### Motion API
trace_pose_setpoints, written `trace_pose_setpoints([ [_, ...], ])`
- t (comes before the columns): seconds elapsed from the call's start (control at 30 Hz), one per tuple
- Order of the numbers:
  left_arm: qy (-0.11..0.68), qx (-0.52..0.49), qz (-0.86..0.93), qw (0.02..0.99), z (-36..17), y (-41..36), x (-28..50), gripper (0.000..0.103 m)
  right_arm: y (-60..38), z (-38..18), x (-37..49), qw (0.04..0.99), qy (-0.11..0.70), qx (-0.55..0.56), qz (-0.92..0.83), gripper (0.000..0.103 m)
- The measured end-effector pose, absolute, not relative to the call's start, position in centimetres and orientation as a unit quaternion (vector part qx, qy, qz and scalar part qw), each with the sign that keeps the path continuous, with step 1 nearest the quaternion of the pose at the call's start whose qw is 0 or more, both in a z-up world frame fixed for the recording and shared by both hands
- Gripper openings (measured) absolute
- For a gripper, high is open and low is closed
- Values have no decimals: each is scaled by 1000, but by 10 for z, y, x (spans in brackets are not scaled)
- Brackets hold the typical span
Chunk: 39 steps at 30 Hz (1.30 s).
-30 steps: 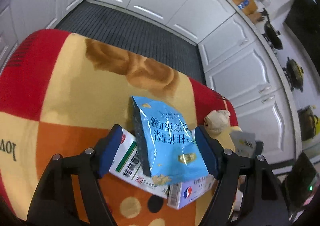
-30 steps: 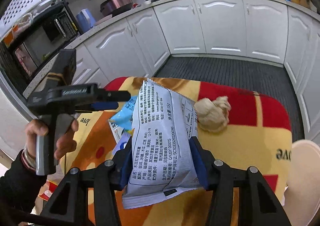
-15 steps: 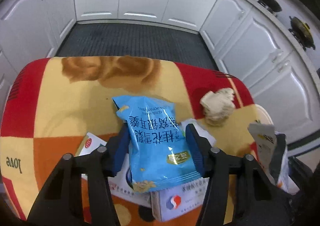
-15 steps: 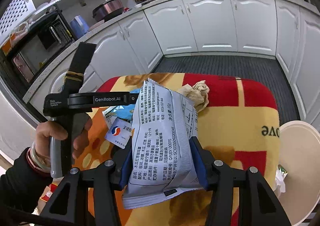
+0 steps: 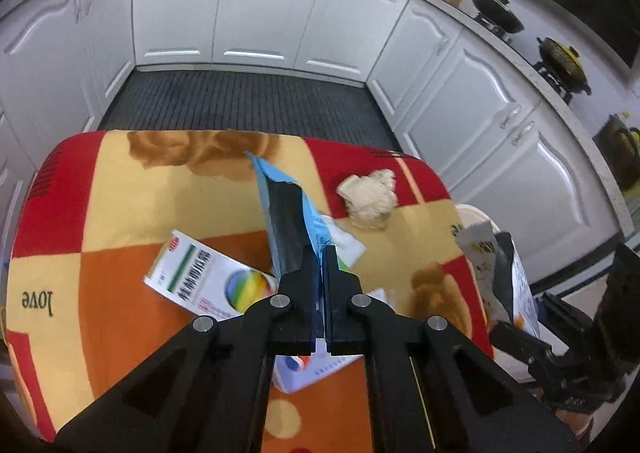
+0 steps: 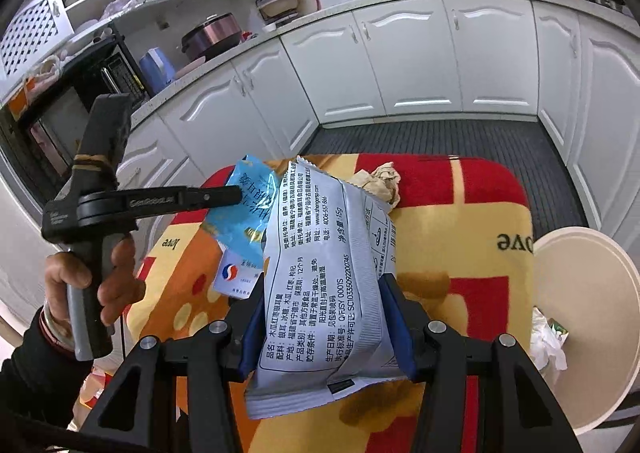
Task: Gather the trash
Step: 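Move both tools over the bin and open them to drop the wrappers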
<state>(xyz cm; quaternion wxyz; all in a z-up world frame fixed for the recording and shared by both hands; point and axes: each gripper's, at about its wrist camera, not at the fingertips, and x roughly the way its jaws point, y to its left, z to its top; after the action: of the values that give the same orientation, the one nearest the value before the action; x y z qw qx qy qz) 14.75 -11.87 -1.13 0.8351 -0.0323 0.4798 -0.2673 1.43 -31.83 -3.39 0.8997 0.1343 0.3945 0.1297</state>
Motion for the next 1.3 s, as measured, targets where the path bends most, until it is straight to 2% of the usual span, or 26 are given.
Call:
trace_pose_setpoints([
  [0.57,439,-8,-357,824,33,-190,86,0,-362,-25,-23,910,374,156,83,51],
  [1.0,442,43,-404,800,13,-296,60,0,-427,-33,-52,911,376,169,-5,51],
  [1.3,443,67,-412,793,-9,-354,54,0,-475,-60,-59,896,398,185,-65,51],
])
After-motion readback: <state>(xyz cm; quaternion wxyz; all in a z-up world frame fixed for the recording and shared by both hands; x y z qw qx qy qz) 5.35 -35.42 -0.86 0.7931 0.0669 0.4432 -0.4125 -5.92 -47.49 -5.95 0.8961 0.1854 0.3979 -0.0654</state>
